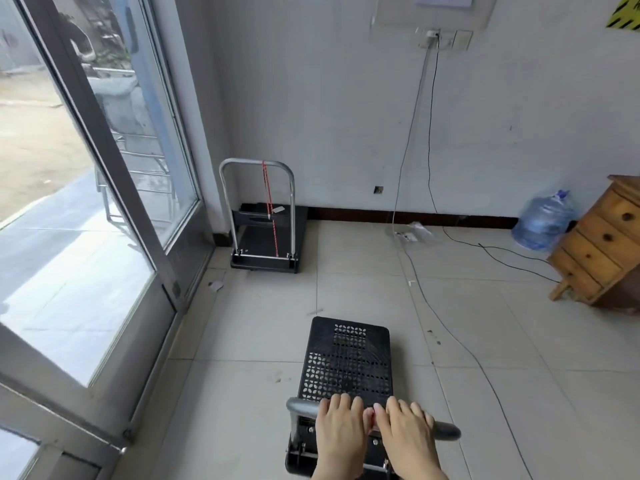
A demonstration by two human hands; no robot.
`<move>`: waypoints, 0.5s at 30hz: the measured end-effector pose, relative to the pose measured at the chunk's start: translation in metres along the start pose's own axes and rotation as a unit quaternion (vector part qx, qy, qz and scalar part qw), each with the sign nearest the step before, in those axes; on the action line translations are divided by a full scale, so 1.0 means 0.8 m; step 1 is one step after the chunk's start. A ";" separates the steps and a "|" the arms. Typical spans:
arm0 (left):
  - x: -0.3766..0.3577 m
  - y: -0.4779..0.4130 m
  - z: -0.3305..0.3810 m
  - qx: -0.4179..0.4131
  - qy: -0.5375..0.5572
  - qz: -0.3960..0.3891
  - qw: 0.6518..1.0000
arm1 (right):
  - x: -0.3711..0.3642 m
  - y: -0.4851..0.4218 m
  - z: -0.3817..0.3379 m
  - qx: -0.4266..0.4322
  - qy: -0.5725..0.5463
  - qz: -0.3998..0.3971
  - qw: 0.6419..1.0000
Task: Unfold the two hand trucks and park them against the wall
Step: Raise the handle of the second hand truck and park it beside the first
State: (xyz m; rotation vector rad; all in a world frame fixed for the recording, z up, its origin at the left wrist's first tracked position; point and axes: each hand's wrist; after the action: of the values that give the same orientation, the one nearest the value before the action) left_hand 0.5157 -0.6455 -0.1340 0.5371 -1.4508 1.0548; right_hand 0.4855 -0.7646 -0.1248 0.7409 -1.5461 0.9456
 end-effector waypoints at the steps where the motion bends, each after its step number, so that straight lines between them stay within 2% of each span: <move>1: -0.005 -0.021 -0.008 0.000 -0.005 0.000 1.000 | -0.002 -0.022 -0.005 0.006 0.001 -0.005 1.000; 7: -0.031 -0.148 -0.040 0.012 -0.003 -0.005 1.000 | -0.029 -0.160 -0.031 0.032 0.005 -0.026 0.999; 15: -0.085 -0.351 -0.092 0.031 -0.014 -0.057 0.998 | -0.055 -0.380 -0.072 0.034 -0.033 -0.114 0.992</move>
State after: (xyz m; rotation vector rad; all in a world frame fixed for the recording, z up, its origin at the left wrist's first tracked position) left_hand 0.7997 -0.7356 -0.1249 0.6739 -1.3997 1.0085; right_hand 0.7825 -0.8620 -0.1119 0.9835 -1.4558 0.8124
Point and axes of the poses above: each hand's wrist, its own y-axis away from the middle knuckle, its own x-axis out of the back of the hand, z = x × y, and after that the axes turned 12 degrees about -x, right-handed
